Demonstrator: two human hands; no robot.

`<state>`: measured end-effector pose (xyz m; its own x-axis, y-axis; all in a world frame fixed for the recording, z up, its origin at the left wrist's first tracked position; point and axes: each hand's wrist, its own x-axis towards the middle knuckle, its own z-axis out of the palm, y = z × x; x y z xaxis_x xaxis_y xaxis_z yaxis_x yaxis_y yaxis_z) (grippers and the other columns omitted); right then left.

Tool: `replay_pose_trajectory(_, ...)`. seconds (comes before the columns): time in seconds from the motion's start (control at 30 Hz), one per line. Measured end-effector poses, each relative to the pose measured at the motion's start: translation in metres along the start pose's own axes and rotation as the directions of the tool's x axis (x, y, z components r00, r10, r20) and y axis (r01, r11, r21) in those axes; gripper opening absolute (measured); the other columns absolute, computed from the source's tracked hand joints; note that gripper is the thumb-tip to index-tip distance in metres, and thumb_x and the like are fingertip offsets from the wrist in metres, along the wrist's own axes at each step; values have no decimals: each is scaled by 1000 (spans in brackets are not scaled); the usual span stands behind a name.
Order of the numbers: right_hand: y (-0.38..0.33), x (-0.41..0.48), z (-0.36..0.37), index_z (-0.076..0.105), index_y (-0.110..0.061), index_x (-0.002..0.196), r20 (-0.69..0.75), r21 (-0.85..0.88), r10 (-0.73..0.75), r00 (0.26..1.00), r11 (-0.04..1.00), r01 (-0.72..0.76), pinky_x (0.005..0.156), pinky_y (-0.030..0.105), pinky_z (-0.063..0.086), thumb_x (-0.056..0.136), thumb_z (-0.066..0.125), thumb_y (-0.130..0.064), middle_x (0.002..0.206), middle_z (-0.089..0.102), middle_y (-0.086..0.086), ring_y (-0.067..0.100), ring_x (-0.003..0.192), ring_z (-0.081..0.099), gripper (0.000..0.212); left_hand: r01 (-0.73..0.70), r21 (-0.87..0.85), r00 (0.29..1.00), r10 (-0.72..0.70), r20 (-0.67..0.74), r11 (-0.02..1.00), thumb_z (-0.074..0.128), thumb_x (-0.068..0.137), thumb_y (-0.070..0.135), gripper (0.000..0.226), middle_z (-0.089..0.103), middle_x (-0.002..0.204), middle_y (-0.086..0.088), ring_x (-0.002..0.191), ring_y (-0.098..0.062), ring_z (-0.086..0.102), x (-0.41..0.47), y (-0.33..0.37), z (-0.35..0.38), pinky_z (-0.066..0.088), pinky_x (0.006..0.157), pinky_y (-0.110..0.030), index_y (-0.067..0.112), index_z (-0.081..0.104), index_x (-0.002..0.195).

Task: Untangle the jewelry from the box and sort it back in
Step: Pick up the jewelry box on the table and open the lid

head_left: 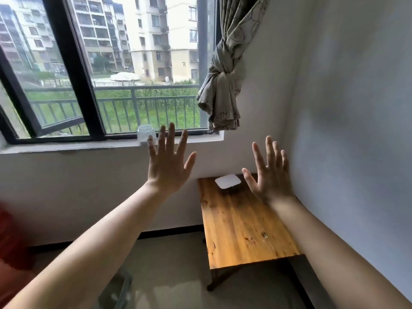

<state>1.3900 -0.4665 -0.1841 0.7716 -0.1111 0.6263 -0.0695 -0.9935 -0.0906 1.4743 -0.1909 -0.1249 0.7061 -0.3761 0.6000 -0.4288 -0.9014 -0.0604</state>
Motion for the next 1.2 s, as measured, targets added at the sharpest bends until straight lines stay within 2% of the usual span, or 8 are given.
replay_pose_trajectory(0.23, 73, 94, 123, 0, -22, 161, 56, -1, 197, 979, 980, -198, 122, 52, 3, 95, 28, -68, 167, -11, 15, 38, 153, -1, 85, -128, -37, 987, 131, 91, 991, 19, 100, 59, 68, -2, 165, -12, 151, -32, -2, 140, 18, 129, -3, 119, -56, 23, 13, 157)
replay_pose_trajectory(0.37, 115, 159, 169, -3, -23, 161, 58, -28, 290, 955, 957, -288, 122, 53, 8, 95, 28, -69, 167, -10, 17, 39, 153, 2, 86, -355, 3, 930, 353, 97, 935, 14, 99, 59, 68, 11, 164, -14, 151, -31, 8, 223, 32, 179, 7, 118, -58, 21, 26, 155)
replay_pose_trajectory(0.5, 146, 200, 206, -7, -25, 160, 99, -100, 389, 916, 920, -380, 122, 50, 5, 94, 22, -72, 167, -10, 17, 39, 153, 3, 86, -419, -95, 899, 427, 94, 903, 23, 99, 56, 65, 26, 159, -17, 148, -35, 21, 282, 50, 231, 17, 117, -58, 16, 38, 148)
replay_pose_trajectory(0.67, 184, 221, 257, -2, -22, 161, 107, -245, 470, 876, 866, -435, 121, 49, 3, 96, 19, -73, 166, -3, 20, 39, 153, 5, 85, -525, -280, 792, 582, 183, 803, 22, 100, 56, 57, 61, 131, -5, 121, -26, 54, 326, 75, 326, 43, 98, -43, 21, 60, 123)
replay_pose_trajectory(0.8, 208, 219, 302, -3, -22, 160, 112, -325, 617, 779, 764, -558, 123, 52, 9, 95, 14, -74, 166, -11, 18, 39, 153, 3, 85, -560, -393, 672, 678, 299, 729, 13, 96, 60, 64, 61, 127, 0, 120, -23, 53, 337, 76, 424, 42, 97, -39, 26, 62, 120)
replay_pose_trajectory(1.0, 224, 217, 369, 11, -18, 160, 199, -438, 702, 683, 687, -579, 120, 51, 10, 98, 32, -65, 167, -1, 20, 41, 151, 11, 81, -481, -468, 575, 670, 470, 741, 20, 100, 58, 55, 54, 136, 0, 130, -23, 46, 356, 85, 549, 41, 101, -40, 28, 57, 129)
replay_pose_trajectory(1.1, 225, 208, 405, 19, -15, 159, 248, -436, 711, 658, 688, -579, 119, 54, 20, 97, 41, -61, 166, 9, 21, 41, 150, 18, 80, -317, -519, 553, 600, 578, 793, 21, 100, 58, 58, 55, 140, 1, 131, -24, 47, 345, 97, 595, 41, 103, -42, 26, 56, 134)
replay_pose_trajectory(1.2, 231, 196, 449, 21, -15, 159, 294, -395, 719, 630, 692, -605, 119, 53, 20, 97, 42, -60, 165, 12, 21, 39, 150, 20, 80, -134, -505, 512, 496, 701, 853, 23, 99, 60, 61, 45, 151, 0, 137, -25, 41, 322, 109, 638, 38, 111, -43, 25, 49, 141)
